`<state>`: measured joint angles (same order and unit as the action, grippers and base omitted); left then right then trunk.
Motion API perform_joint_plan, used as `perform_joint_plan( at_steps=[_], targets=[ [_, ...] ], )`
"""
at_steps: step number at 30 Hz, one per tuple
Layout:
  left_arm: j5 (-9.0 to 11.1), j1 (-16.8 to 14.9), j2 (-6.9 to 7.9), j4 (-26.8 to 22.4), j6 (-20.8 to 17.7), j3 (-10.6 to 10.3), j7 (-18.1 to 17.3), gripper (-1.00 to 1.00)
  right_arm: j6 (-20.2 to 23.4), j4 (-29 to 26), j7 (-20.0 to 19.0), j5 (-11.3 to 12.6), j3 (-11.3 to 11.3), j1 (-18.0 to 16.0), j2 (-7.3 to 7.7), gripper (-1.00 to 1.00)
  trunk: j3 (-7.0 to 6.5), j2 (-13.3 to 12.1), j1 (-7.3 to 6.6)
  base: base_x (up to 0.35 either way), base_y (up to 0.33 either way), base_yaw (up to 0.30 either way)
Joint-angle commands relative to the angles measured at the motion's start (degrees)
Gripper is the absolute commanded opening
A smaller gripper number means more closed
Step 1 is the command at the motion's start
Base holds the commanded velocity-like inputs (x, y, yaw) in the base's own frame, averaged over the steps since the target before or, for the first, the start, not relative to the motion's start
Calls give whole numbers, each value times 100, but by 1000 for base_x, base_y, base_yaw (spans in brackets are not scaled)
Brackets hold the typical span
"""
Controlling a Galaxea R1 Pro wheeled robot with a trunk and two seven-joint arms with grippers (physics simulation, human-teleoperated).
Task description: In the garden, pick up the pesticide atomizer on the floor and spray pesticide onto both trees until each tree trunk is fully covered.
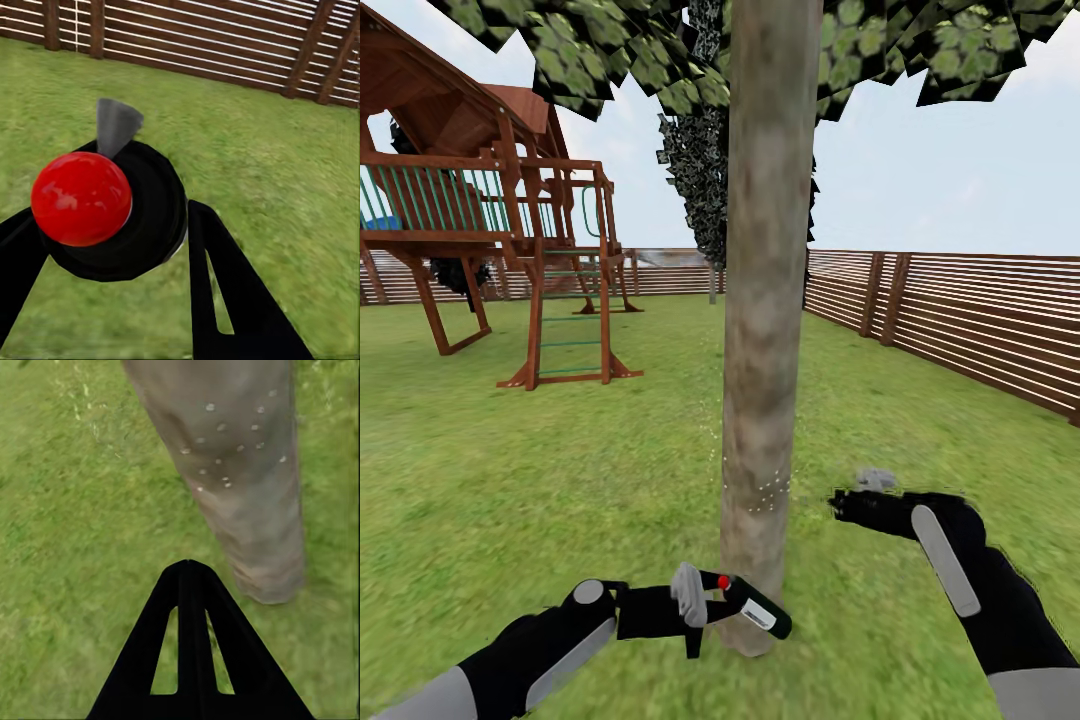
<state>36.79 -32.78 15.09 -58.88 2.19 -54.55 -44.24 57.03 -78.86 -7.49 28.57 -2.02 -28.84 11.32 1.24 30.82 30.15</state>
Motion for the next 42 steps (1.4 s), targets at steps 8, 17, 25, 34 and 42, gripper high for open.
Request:
perform_joint_plan(
  at_steps=[8, 17, 25, 34, 42],
  targets=[
    [848, 340, 779, 2007, 67, 1632, 155, -100, -2948, 1065, 486, -93, -38, 1229, -87, -100, 12, 12, 3, 0, 0, 0],
    [945, 419, 765, 3069, 409, 2087, 162, -100, -4132, 1566, 498, -97, -35, 1864, -71, -100, 12, 12, 3, 0, 0, 0],
    [944, 455, 731, 3101, 665, 2089, 163, -100, -4155, 1568, 463, -105, -27, 1964, -60, 100, 12, 12, 3, 0, 0, 0],
    [941, 457, 729, 3101, 677, 2081, 157, -100, -4156, 1560, 459, -106, -18, 1987, -52, 100, 12, 12, 3, 0, 0, 0],
    [930, 457, 728, 3101, 677, 2074, 158, -100, -4160, 1558, 458, -106, -17, 1988, -51, 100, 12, 12, 3, 0, 0, 0]
  ],
)
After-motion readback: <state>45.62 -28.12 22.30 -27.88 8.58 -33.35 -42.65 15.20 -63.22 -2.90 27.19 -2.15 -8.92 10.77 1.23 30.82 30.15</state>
